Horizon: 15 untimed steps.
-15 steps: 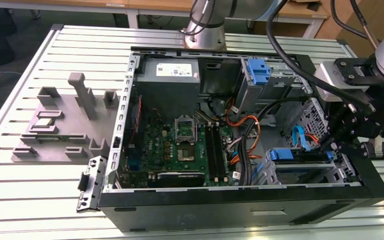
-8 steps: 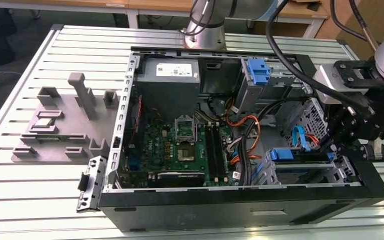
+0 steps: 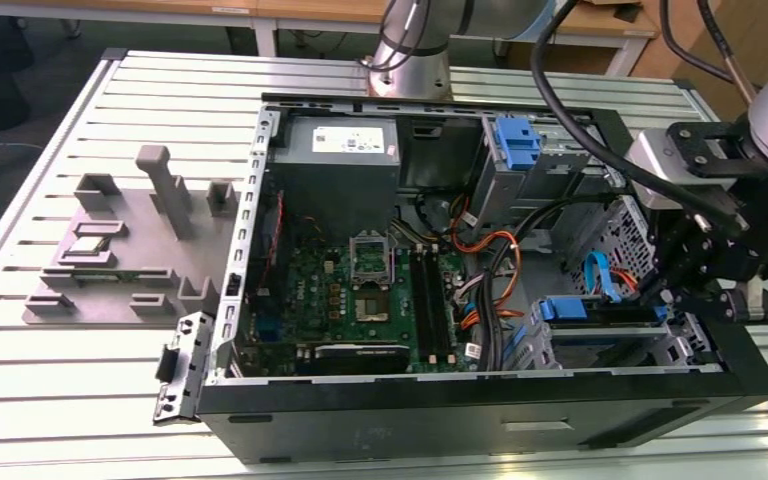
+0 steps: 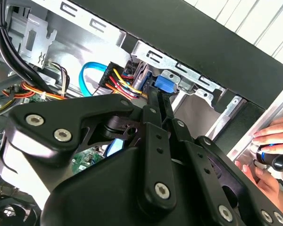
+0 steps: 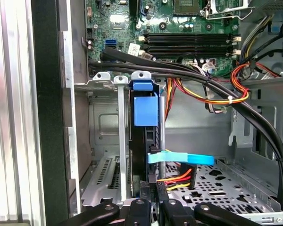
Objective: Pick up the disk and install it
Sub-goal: 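Insert the second disk wire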
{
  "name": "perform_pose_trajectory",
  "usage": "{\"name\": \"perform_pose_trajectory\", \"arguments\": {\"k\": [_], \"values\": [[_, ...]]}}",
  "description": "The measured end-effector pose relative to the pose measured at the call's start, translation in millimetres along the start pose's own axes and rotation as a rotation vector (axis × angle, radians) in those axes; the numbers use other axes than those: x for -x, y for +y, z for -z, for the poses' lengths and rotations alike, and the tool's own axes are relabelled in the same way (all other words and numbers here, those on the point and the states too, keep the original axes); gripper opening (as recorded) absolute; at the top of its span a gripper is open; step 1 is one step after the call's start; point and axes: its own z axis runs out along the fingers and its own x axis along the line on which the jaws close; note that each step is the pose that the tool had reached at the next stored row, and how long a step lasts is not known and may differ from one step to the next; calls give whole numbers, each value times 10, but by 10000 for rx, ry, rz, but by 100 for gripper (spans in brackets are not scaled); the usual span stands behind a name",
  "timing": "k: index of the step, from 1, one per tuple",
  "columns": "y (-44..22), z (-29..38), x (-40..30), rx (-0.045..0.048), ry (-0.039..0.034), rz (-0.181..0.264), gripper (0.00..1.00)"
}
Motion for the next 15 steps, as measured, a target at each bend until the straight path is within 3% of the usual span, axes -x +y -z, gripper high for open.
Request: {"name": "perform_pose_trajectory", "arguments": {"k": [9, 15], "values": [[1, -10, -2, 0, 1, 0, 16], [5, -10, -2, 0, 3, -1, 30]]}}
